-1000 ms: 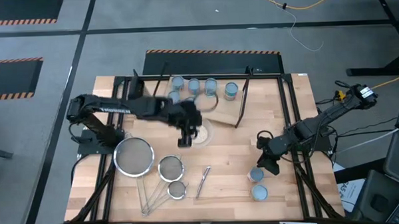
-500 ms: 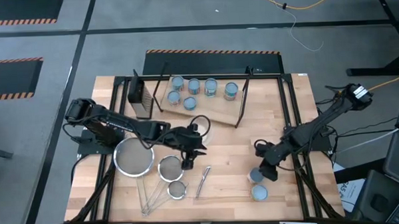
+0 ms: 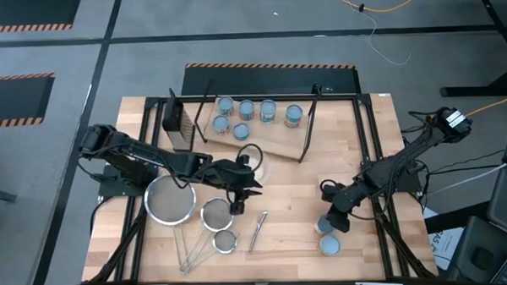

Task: Pick and place cans onto a shelf
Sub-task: Put the canned sauce on the shelf

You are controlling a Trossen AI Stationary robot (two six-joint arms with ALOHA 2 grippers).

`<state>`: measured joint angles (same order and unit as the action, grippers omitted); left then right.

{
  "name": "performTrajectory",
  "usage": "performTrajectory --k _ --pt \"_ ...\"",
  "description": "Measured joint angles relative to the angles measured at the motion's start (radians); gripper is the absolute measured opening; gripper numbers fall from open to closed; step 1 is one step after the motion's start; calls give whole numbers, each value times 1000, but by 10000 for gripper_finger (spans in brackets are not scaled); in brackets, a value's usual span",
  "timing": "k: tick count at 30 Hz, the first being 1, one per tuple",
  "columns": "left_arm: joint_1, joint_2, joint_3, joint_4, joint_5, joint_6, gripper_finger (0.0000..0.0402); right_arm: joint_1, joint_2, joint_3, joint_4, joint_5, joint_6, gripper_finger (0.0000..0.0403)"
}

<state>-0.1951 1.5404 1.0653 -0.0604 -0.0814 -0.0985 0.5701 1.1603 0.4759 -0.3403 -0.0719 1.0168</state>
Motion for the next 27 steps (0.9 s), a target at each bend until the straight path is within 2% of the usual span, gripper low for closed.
performTrajectory --k 5,8,12,20,27 --pt "-5 -101 0 -75 -22 50 86 0 -3 3 13 23 -4 14" --pt "-23 -168 -4 -124 -63 78 86 -3 -3 19 -5 38 -9 10" --pt "-60 -257 -85 -116 -129 82 86 -21 -7 85 -33 39 -34 10" --pt "-115 -374 -395 199 -139 25 86 -117 -7 316 -255 36 -147 9" --pt "-129 -381 -597 478 -138 -6 86 -307 35 590 -441 40 -368 8"
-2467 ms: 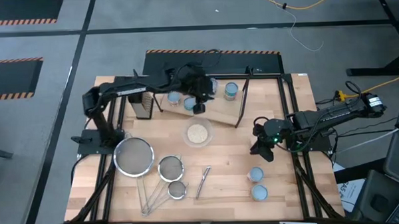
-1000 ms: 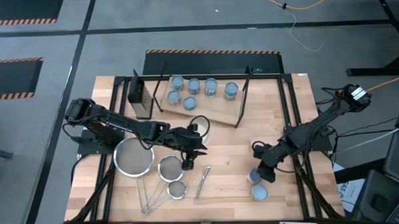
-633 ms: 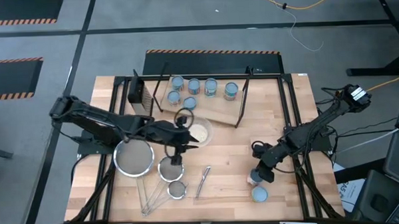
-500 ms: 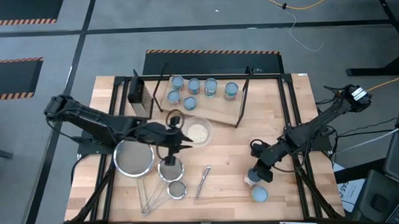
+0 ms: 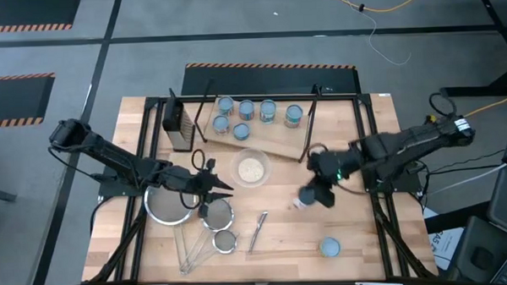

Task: Pick and place cans onto a shelf
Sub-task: Put the canned sauce on the shelf

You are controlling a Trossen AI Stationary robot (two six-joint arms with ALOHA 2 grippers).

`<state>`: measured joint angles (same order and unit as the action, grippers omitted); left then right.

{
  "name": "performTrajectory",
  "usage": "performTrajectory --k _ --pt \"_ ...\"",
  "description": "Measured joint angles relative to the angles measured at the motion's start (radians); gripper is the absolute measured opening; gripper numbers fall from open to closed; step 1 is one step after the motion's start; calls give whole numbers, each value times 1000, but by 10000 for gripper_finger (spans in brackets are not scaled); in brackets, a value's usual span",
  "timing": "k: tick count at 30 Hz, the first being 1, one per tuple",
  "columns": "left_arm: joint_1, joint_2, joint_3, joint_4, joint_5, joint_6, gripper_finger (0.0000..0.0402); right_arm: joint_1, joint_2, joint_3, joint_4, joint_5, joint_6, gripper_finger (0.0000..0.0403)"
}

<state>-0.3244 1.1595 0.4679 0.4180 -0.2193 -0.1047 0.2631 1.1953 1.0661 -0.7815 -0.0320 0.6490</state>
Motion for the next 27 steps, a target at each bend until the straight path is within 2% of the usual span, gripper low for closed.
performTrajectory --k 7,14,20,25,27 --pt "-1 0 -98 161 -4 1 86 -228 113 256 -73 8 -319 8" --pt "-1 0 -102 166 -4 4 86 -444 315 477 -78 -11 -615 9" --pt "-1 0 -102 167 -4 6 86 -572 515 588 -101 -75 -738 10" --pt "-1 0 -102 167 -4 7 86 -633 635 599 -118 -82 -766 11" --pt "-1 0 -102 167 -4 7 86 -649 675 599 -118 -117 -766 11"
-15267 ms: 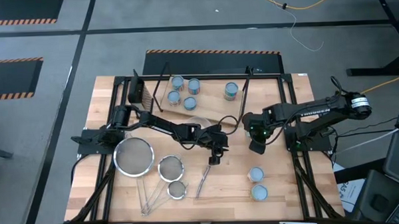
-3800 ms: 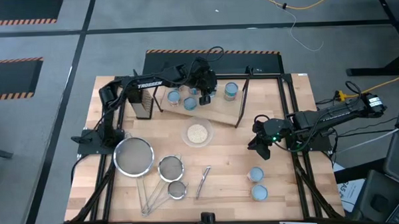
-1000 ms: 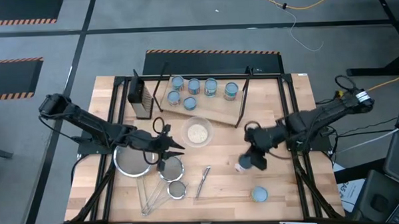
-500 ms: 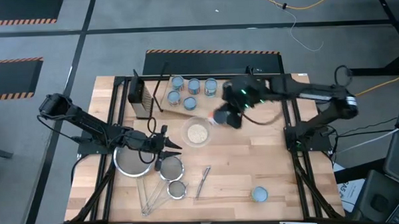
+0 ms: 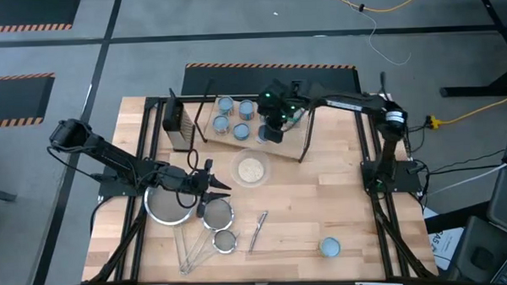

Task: Pick and place cans onto a shelf
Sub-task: Put the canned sauce on the shelf

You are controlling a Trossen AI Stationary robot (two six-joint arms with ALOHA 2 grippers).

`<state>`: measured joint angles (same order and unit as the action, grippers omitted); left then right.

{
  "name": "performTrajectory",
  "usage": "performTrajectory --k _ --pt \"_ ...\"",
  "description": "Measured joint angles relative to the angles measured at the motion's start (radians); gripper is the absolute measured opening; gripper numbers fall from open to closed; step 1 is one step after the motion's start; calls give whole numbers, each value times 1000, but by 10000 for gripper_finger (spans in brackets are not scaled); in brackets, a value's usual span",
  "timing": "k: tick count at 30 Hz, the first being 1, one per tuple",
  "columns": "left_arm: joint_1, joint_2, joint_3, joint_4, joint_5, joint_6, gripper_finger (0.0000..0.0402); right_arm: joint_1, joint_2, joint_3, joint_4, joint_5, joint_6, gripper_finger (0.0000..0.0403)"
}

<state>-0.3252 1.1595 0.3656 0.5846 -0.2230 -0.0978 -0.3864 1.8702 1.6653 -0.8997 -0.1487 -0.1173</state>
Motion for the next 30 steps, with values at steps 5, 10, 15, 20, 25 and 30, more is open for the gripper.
performTrajectory --k 5,10,15,20,25,30 --pt "0 0 0 0 0 0 86 -22 70 0 1 -36 -6 11" --pt "0 0 0 0 0 0 86 -29 99 0 7 -24 -24 12" --pt "-1 0 0 0 0 0 86 -37 102 0 26 9 -26 12" --pt "-1 0 0 0 2 1 86 -49 102 0 33 24 -22 12" --pt "-1 0 0 0 3 1 86 -50 110 0 42 24 -22 12" --pt "-1 1 0 0 4 1 86 -49 127 -1 52 24 -22 12"
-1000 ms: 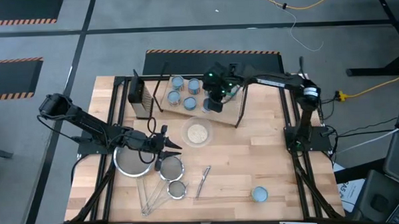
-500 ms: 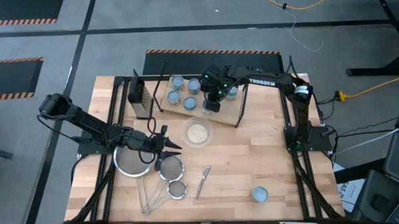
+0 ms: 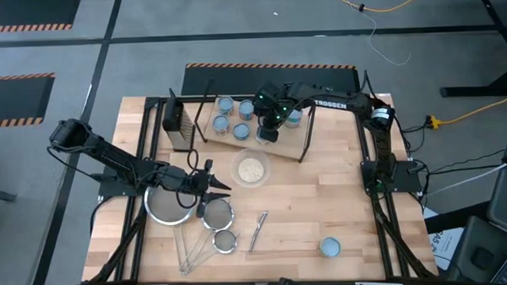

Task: Pick and place cans onto a shelf
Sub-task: Put the canned sauce on the shelf

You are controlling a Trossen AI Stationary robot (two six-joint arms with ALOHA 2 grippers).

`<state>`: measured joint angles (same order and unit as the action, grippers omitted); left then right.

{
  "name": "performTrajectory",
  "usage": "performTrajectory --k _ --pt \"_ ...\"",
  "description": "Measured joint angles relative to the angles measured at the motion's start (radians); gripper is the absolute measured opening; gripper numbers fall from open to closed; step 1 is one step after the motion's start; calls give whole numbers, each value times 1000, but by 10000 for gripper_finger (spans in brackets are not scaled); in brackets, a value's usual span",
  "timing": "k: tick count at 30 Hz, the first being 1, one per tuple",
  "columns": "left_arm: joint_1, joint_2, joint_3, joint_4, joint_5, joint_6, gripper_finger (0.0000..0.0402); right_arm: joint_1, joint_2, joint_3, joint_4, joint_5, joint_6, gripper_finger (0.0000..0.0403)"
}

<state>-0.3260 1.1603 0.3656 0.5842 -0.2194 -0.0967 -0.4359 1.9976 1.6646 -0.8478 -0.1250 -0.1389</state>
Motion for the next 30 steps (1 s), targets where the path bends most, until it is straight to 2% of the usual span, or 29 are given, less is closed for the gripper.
performTrajectory --k 18,30 --pt "0 0 0 0 0 2 86 -1 6 0 9 0 -1 14" --pt "0 0 0 0 0 2 86 -1 6 0 8 1 -2 77"
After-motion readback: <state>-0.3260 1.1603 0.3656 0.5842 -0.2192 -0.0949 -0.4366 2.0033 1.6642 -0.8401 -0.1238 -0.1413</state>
